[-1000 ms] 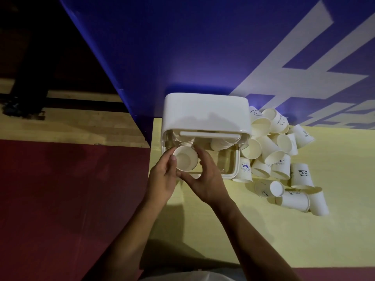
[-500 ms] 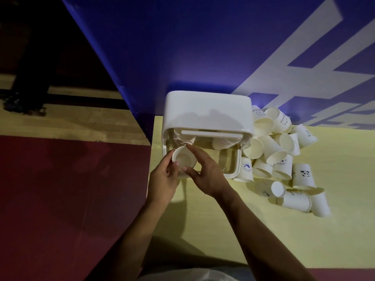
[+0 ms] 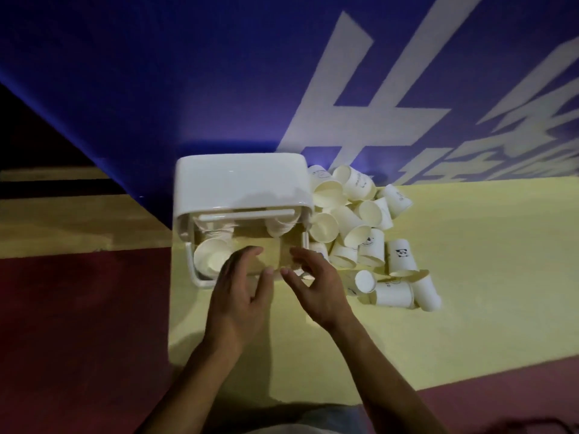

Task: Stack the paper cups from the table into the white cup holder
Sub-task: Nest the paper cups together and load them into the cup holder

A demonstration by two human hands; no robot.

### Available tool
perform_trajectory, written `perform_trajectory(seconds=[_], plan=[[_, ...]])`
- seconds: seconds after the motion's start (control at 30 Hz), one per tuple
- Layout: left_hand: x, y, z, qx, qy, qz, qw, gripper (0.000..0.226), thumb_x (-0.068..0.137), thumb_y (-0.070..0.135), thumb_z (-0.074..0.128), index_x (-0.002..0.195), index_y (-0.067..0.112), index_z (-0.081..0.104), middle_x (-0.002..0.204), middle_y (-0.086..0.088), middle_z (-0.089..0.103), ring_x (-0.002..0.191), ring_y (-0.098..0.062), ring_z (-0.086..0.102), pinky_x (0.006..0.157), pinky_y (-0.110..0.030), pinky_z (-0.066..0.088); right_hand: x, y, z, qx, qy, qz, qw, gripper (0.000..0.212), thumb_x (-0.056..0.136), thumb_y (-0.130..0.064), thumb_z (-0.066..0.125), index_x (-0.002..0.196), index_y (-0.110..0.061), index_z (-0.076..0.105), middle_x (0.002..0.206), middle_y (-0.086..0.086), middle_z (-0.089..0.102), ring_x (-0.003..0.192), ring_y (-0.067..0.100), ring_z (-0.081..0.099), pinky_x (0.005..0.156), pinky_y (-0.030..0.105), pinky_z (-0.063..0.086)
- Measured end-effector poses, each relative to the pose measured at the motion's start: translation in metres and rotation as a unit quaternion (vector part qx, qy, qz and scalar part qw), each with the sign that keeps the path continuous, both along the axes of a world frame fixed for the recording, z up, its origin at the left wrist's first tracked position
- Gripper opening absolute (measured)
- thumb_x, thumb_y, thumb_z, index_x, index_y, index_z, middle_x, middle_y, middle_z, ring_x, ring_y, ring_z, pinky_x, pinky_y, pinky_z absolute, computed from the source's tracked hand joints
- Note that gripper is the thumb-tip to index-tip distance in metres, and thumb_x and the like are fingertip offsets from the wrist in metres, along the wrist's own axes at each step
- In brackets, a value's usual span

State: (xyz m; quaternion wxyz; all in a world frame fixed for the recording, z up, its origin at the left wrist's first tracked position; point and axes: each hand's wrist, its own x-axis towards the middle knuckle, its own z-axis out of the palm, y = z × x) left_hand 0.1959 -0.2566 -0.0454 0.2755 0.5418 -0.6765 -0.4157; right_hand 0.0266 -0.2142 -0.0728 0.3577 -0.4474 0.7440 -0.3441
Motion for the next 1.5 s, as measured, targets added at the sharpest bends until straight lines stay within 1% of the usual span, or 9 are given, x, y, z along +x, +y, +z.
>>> perform_trajectory(seconds=[0.27,0.6,0.73,0.9,1.07,1.13,1.23,1.37,1.5], plan=[[-0.169,-0.005,-0.013,-0.036,-0.084,-0.136,0.987,0.055,0.092,0.047,0.066,0.140,0.024,0.051,0.141,0.005,0.055,0.125,-0.018,0.054,0.094,-0.036,0.053,-0.127,0.073,0.005,0.004,-0.002,-0.113,0.994,0.031,0.095,-0.027,0.072,0.125,-0.023,0.067,0.113,-0.014,0.072,0.104,0.001,0.068,0.088,0.016,0.052],[-0.340,-0.040,-0.046,-0.091,-0.233,-0.197,0.948,0.075,0.086,0.051,0.072,0.147,0.020,0.042,0.149,-0.002,0.047,0.134,-0.024,0.045,0.105,-0.039,0.046,-0.259,0.122,-0.004,0.038,-0.047,-0.158,0.986,0.026,0.095,-0.017,0.069,0.118,-0.030,0.069,0.110,-0.017,0.072,0.099,-0.002,0.067,0.086,0.012,0.051],[-0.402,-0.060,-0.064,-0.153,-0.361,-0.313,0.865,0.083,0.086,0.048,0.073,0.154,0.025,0.032,0.161,-0.004,0.033,0.145,-0.028,0.034,0.114,-0.040,0.039,-0.299,0.132,-0.011,0.044,-0.052,-0.162,0.984,0.023,0.096,-0.022,0.069,0.117,-0.030,0.070,0.105,-0.014,0.074,0.098,0.003,0.068,0.086,0.014,0.052],[-0.447,-0.085,-0.082,-0.198,-0.494,-0.397,0.748,0.086,0.086,0.019,0.076,0.157,0.030,0.028,0.165,-0.008,0.023,0.143,-0.035,0.034,0.114,-0.044,0.037,-0.339,0.143,-0.018,0.049,-0.059,-0.165,0.983,0.024,0.096,-0.021,0.068,0.116,-0.033,0.069,0.112,-0.022,0.071,0.100,0.001,0.068,0.085,0.013,0.051],[-0.467,-0.106,-0.082,-0.259,-0.566,-0.485,0.614,0.071,0.091,0.015,0.068,0.152,0.027,0.034,0.149,-0.007,0.044,0.131,-0.034,0.047,0.102,-0.045,0.044,-0.363,0.155,-0.032,0.074,-0.067,-0.180,0.979,0.023,0.095,-0.023,0.069,0.115,-0.035,0.069,0.109,-0.018,0.072,0.098,-0.001,0.066,0.080,0.011,0.050],[-0.471,-0.112,-0.081,-0.252,-0.576,-0.508,0.589,0.066,0.089,0.019,0.070,0.146,0.026,0.037,0.139,-0.006,0.052,0.123,-0.031,0.052,0.098,-0.045,0.047,-0.369,0.156,-0.035,0.082,-0.072,-0.177,0.978,0.024,0.096,-0.024,0.069,0.116,-0.037,0.068,0.113,-0.020,0.070,0.099,-0.004,0.065,0.079,0.012,0.050],[-0.475,-0.115,-0.068,-0.204,-0.539,-0.508,0.640,0.066,0.087,0.033,0.071,0.143,0.026,0.037,0.136,-0.004,0.056,0.117,-0.028,0.057,0.095,-0.046,0.049,-0.372,0.151,-0.034,0.084,-0.076,-0.170,0.979,0.025,0.095,-0.026,0.070,0.117,-0.038,0.067,0.115,-0.022,0.069,0.099,-0.002,0.066,0.082,0.021,0.055],[-0.469,-0.088,-0.024,-0.076,-0.359,-0.378,0.850,0.079,0.083,0.053,0.076,0.146,0.029,0.035,0.144,0.000,0.053,0.125,-0.028,0.055,0.097,-0.043,0.047,-0.369,0.136,-0.035,0.113,-0.060,-0.110,0.986,0.042,0.089,-0.038,0.076,0.128,-0.031,0.062,0.125,-0.018,0.063,0.102,0.002,0.064,0.078,0.013,0.051],[-0.428,-0.030,-0.007,0.009,-0.215,-0.251,0.944,0.082,0.077,0.059,0.080,0.142,0.034,0.037,0.138,0.001,0.059,0.119,-0.024,0.058,0.087,-0.033,0.046,-0.358,0.125,-0.050,0.201,-0.017,-0.002,0.979,0.084,0.077,-0.053,0.082,0.147,-0.023,0.048,0.141,-0.004,0.055,0.120,0.015,0.058,0.100,0.036,0.050]])
